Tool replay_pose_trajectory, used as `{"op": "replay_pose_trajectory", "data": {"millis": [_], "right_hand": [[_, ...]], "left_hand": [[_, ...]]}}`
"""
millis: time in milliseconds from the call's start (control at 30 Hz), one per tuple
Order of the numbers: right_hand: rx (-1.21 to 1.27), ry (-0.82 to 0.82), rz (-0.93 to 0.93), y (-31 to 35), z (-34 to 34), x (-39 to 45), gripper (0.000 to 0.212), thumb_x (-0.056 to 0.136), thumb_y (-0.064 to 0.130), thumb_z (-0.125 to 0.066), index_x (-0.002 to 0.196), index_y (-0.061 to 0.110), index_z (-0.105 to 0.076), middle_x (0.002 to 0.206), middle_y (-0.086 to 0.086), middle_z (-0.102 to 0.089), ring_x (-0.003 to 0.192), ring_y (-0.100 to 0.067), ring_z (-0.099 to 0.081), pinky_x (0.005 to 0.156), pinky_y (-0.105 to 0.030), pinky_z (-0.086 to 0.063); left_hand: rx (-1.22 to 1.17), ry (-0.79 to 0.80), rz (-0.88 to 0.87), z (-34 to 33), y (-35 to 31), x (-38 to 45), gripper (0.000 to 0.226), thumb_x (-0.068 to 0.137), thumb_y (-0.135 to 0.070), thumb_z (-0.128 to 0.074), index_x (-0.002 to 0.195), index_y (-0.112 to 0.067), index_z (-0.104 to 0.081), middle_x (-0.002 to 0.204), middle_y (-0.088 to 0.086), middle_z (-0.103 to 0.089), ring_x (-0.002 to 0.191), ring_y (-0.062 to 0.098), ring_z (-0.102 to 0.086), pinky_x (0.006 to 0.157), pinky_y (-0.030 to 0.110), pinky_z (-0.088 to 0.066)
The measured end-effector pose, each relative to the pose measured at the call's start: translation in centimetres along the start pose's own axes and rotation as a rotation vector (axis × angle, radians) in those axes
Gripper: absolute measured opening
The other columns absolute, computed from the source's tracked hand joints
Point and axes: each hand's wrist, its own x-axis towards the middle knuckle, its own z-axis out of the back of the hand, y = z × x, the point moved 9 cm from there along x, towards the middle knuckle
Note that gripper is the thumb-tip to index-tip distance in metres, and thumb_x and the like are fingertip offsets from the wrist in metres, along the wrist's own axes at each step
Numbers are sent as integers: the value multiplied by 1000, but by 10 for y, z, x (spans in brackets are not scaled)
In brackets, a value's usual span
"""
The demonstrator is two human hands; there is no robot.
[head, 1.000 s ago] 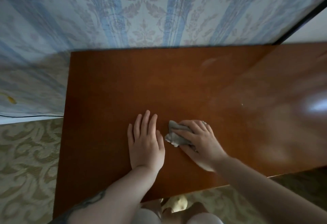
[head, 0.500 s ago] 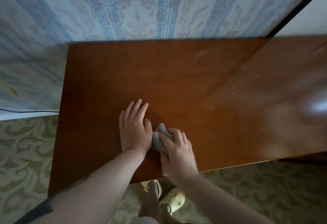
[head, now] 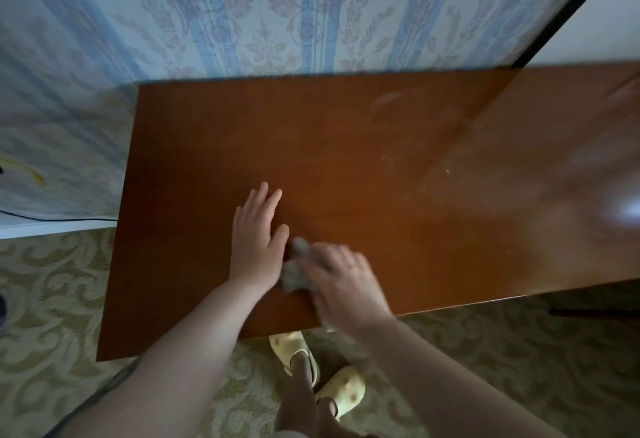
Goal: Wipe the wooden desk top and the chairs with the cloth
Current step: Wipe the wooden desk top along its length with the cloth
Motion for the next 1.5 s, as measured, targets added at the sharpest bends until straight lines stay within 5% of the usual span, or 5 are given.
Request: {"op": "replay_pose_trajectory", "data": {"millis": [167, 367, 533, 800, 1500], "right_hand": [[35, -304, -950, -86, 22, -66, 59, 64, 5, -76, 120, 20, -63, 119, -9, -54, 109, -28, -42, 84, -46, -40], [-52, -63, -279, -65, 20, -19, 64, 62, 11, -76, 123, 27, -60, 122, -1, -54, 112, -22, -39, 83, -44, -48], [10, -351, -934, -154, 46, -71, 53, 70, -2, -73, 120, 12, -64, 128, -9, -51, 121, -27, -35, 97, -52, -37], [-42, -151, -361, -103, 25, 0, 46, 78, 22, -74, 123, 17, -63, 123, -4, -57, 115, -25, -50, 95, -44, -47], [-36, -198, -749, -108, 29, -37, 63, 66, 8, -74, 126, 21, -59, 125, -3, -54, 112, -25, -40, 86, -45, -44]], "left_hand": [[106, -274, 312, -10, -16, -43, 53, 98, -21, -45, 149, -23, -32, 160, -1, -19, 148, 17, -4, 119, 36, 1], [118, -281, 427, -30, -33, -28, 54, 99, -25, -40, 151, -24, -26, 161, -1, -15, 148, 19, -5, 118, 39, 0], [193, -282, 447, -35, -35, -28, 51, 100, -26, -35, 151, -22, -28, 160, 0, -19, 148, 19, -9, 119, 41, -2], [269, -278, 456, -37, -36, -24, 50, 97, -23, -35, 147, -19, -32, 157, 5, -26, 146, 24, -15, 118, 47, -8], [304, -280, 455, -42, -33, -22, 50, 95, -26, -32, 145, -20, -31, 157, 5, -25, 146, 24, -14, 117, 49, -10]]}}
